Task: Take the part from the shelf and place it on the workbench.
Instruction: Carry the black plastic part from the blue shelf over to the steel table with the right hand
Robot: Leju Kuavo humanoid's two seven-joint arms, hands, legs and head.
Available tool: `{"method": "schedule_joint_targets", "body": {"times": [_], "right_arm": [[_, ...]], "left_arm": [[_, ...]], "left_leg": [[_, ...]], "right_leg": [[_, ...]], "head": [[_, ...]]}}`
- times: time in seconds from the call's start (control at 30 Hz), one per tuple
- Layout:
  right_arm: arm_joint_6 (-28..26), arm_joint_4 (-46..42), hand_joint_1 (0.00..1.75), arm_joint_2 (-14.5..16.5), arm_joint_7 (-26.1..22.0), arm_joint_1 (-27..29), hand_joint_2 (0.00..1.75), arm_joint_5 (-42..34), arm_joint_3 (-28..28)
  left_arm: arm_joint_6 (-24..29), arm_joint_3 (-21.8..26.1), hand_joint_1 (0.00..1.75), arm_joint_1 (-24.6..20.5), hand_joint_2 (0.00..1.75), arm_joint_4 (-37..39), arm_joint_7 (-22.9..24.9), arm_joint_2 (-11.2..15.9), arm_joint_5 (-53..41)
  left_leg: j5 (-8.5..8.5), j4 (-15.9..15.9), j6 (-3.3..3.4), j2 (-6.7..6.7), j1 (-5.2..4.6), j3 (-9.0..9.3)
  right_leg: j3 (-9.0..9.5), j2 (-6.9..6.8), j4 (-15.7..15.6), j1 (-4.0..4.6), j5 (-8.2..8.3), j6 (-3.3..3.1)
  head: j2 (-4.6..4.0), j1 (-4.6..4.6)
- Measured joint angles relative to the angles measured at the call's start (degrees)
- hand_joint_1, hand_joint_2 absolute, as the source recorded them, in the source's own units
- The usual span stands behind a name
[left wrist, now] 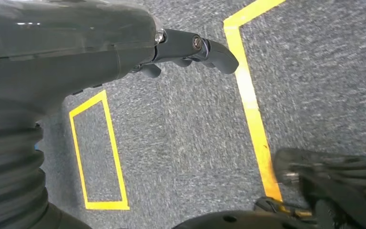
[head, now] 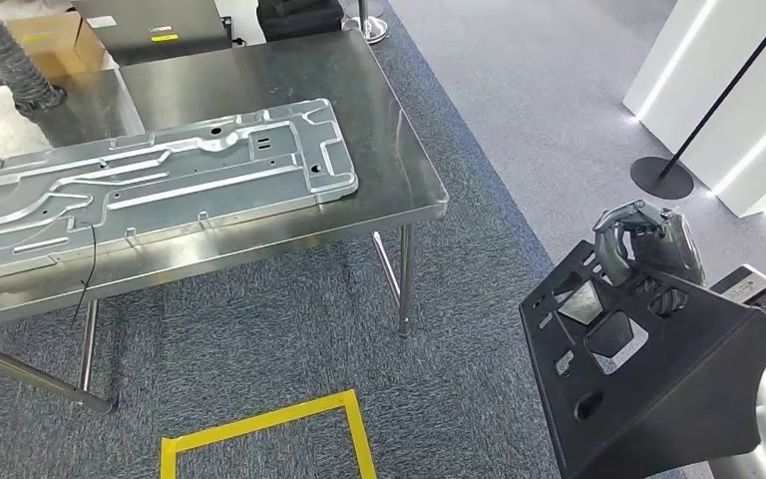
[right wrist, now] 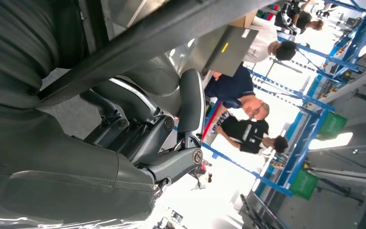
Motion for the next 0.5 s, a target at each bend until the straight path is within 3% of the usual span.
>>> {"method": "schedule_joint_targets", "body": {"times": [0.07, 0.2, 0.27, 0.33, 0.37, 0.4, 0.47, 0.5], "right_arm": [[0.03, 0.0, 1.75, -0.02, 0.36, -0.15, 1.75, -0.09, -0.07], [0.21, -0.16, 1.75, -0.38, 0.73, -0.09, 1.75, -0.42, -0.53], [0.22, -0.37, 1.75, -0.56, 0.7, 0.35, 1.75, -0.46, -0.98], [0.22, -0.56, 1.75, -0.6, 0.55, 1.44, 1.75, -0.46, -1.34], [0.21, -0.63, 1.75, -0.6, 0.44, 2.09, 1.75, -0.45, -1.5], [0.21, -0.71, 1.75, -0.6, 0.35, 2.62, 1.75, -0.44, -1.66], [0.2, -0.99, 1.75, -0.61, 0.23, 3.2, 1.75, -0.42, -2.03], [0.19, -1.14, 1.75, -0.61, 0.19, 3.35, 1.75, -0.42, -2.19]], "left_arm": [[-0.04, 0.0, 0.0, 0.05, 1.75, 0.0, 0.11, 0.01, -0.09], [-0.13, 0.0, 0.0, 0.11, 1.75, -0.02, 0.15, -0.17, -0.25], [-0.13, 0.0, 0.0, 0.21, 1.75, -0.02, 0.05, -0.24, -0.28], [-0.14, 0.0, 0.0, 0.27, 1.75, -0.02, -0.08, -0.26, -0.28], [-0.15, 0.0, 0.0, 0.29, 1.75, -0.02, -0.13, -0.27, -0.29], [-0.15, 0.0, 0.0, 0.31, 1.75, -0.02, -0.16, -0.27, -0.3], [-0.15, 0.0, 0.0, 0.36, 1.75, -0.02, -0.17, -0.28, -0.33], [-0.15, 0.0, 0.0, 0.4, 1.75, -0.02, -0.17, -0.29, -0.35]], "left_leg": [[1.32, -3.78, 0.57, 0.0, -0.39, 1.4], [1.33, -5.33, 1.42, -0.13, -0.21, 3.41], [1.02, -5.64, 1.79, -0.13, -0.1, 4.24], [0.46, -5.61, 1.95, -0.22, -0.1, 4.55], [0.14, -5.57, 1.95, -0.31, -0.1, 4.76], [-0.18, -5.52, 1.9, -0.39, -0.1, 5.08], [-0.92, -5.42, 1.66, -0.48, -0.12, 5.95], [-1.23, -5.37, 1.48, -0.49, -0.15, 6.36]], "right_leg": [[0.68, 0.15, -0.08, 0.06, -0.62, 0.62], [0.95, 0.12, 1.72, -0.01, -1.06, 2.03], [-2.04, 0.05, 7.25, -0.22, -3.41, 2.64], [-6.74, 0.03, 13.65, -0.31, -6.19, 3.0], [-8.28, 0.02, 14.87, -0.33, -6.37, 3.03], [-8.78, 0.01, 14.08, -0.33, -5.23, 2.96], [-6.99, -0.01, 7.19, -0.28, 0.04, 2.69], [-5.93, 0.0, 3.73, -0.17, 1.91, 2.43]], "head": [[0.0, 0.0], [0.0, 0.0], [0.0, 0.01], [0.0, 0.0], [0.0, 0.0], [0.0, 0.0], [0.0, 0.0], [0.0, 0.0]]}}
